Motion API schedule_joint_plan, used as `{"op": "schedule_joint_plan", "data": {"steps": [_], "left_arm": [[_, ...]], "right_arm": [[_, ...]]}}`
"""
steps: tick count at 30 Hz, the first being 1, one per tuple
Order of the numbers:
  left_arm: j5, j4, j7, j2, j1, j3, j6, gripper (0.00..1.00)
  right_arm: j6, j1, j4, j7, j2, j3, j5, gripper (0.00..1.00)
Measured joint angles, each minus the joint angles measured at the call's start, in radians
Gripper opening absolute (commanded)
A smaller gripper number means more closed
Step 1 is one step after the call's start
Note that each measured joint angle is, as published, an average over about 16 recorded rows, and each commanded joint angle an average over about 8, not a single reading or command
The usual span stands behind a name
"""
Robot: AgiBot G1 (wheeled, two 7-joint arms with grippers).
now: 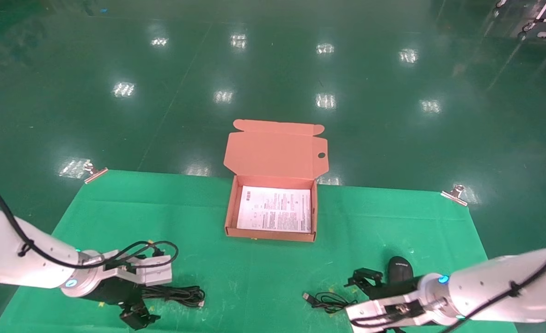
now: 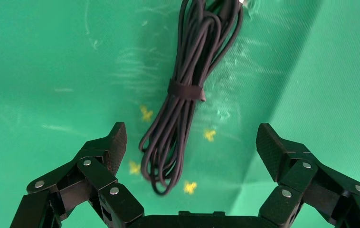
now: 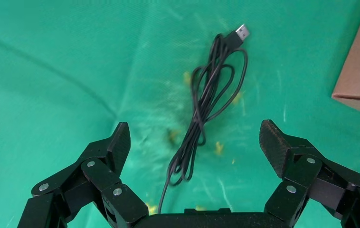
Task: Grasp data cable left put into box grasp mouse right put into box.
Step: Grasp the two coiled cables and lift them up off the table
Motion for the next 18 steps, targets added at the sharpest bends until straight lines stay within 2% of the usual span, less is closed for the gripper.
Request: {"op": "schedule_joint_plan", "data": {"steps": [15, 16, 17, 18], "left_arm": [[-0.073, 0.277, 0.165, 0.084, -0.044, -0.026, -0.012, 0.99], [-0.075, 0.29, 0.174, 0.088, -0.047, -0.027, -0.011, 0.91], [-0.076, 0.303, 0.184, 0.092, -0.05, -0.027, -0.012, 0.79], [-0.078, 0.316, 0.192, 0.096, -0.053, -0.028, -0.011, 0.66]], "right_arm": [[0.088, 0.047, -0.236, -0.037, -0.114, -0.018, -0.05, 1.0], [0.095, 0.048, -0.247, -0.042, -0.118, -0.018, -0.052, 1.0], [0.102, 0.049, -0.257, -0.046, -0.122, -0.018, -0.054, 0.92], [0.11, 0.05, -0.268, -0.051, -0.125, -0.018, -0.055, 0.79]]}}
